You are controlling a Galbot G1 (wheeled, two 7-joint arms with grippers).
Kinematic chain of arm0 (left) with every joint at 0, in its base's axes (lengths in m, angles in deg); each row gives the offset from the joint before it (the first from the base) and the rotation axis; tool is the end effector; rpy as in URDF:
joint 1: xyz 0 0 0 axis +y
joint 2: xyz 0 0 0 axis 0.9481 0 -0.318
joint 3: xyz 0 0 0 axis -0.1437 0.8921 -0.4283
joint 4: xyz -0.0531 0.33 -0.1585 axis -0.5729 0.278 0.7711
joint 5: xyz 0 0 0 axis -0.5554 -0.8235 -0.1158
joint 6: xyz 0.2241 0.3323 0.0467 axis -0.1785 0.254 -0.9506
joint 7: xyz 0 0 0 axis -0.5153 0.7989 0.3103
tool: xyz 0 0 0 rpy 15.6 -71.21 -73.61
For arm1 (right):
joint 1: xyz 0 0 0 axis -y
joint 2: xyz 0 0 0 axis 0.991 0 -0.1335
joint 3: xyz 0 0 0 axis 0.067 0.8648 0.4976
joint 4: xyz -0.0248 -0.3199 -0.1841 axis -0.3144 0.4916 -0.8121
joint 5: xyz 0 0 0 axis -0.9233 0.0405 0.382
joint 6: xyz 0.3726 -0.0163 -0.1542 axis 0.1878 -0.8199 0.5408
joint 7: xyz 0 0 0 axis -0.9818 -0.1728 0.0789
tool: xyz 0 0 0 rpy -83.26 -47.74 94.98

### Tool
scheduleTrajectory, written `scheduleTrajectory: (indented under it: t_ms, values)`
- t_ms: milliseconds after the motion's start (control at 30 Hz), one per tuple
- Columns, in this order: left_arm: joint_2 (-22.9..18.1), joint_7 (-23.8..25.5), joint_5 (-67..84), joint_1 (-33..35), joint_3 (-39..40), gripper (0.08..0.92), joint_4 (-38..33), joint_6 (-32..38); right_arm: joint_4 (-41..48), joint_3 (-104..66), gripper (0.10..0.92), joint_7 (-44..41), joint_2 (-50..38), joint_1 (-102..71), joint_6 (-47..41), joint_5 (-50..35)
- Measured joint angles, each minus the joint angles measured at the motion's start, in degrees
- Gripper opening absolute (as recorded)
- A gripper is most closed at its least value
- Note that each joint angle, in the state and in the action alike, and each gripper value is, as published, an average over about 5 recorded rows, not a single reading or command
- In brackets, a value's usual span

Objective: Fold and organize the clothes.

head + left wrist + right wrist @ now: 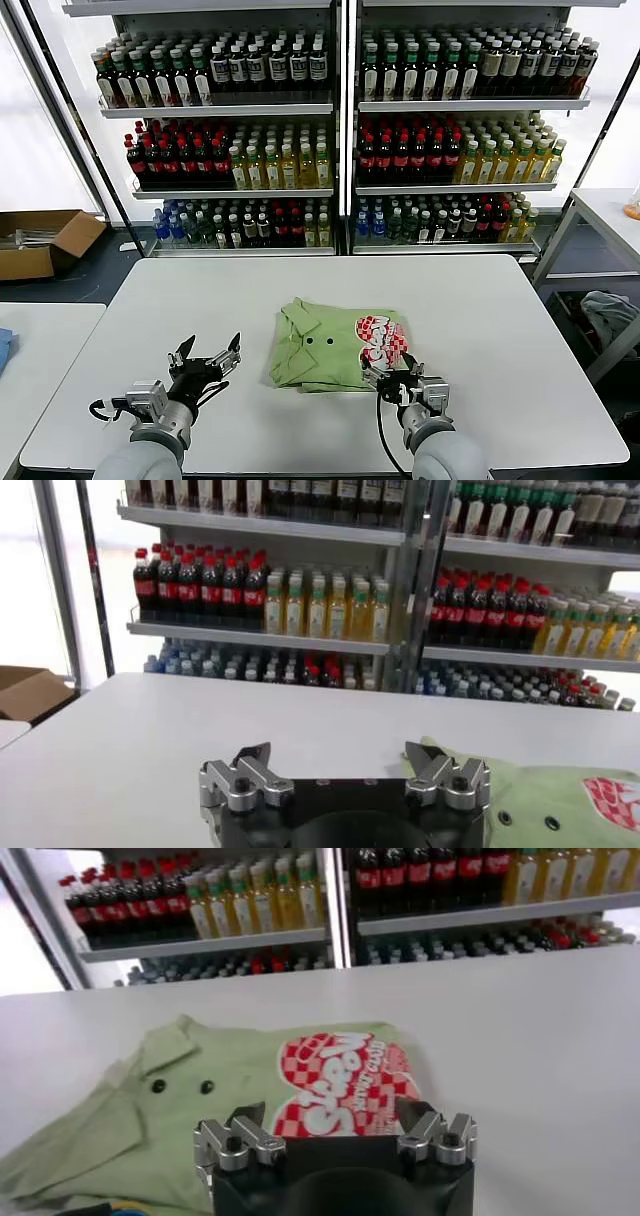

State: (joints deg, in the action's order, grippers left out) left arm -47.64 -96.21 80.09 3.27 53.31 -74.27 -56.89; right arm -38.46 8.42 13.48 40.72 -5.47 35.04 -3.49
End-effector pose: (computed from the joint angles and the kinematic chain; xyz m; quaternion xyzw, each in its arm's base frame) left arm 0.2528 0.0269 -0.2351 -0.0205 -0.9829 0.0449 0.1774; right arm 0.2761 0.0578 -0.2740 0.0855 -0.9662 -0.0335 0.2409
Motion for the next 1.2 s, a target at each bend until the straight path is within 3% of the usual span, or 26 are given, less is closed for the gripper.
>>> scheduleTrajectory:
  t_ms: [700, 1200]
  values:
    - [-0.4, 0.8, -0.4, 0.8, -0.1, 0.823, -0.1, 0.9, -0.5, 2.9, 0.823, 0.4, 0.6, -0.5, 0.2, 3.2]
    - [-2.9, 2.5, -4.9, 0.4, -0.2, 0.823, -0.6, 13.8, -4.4, -11.8, 0.823, -2.0, -0.4, -3.4, 6.3, 10.2]
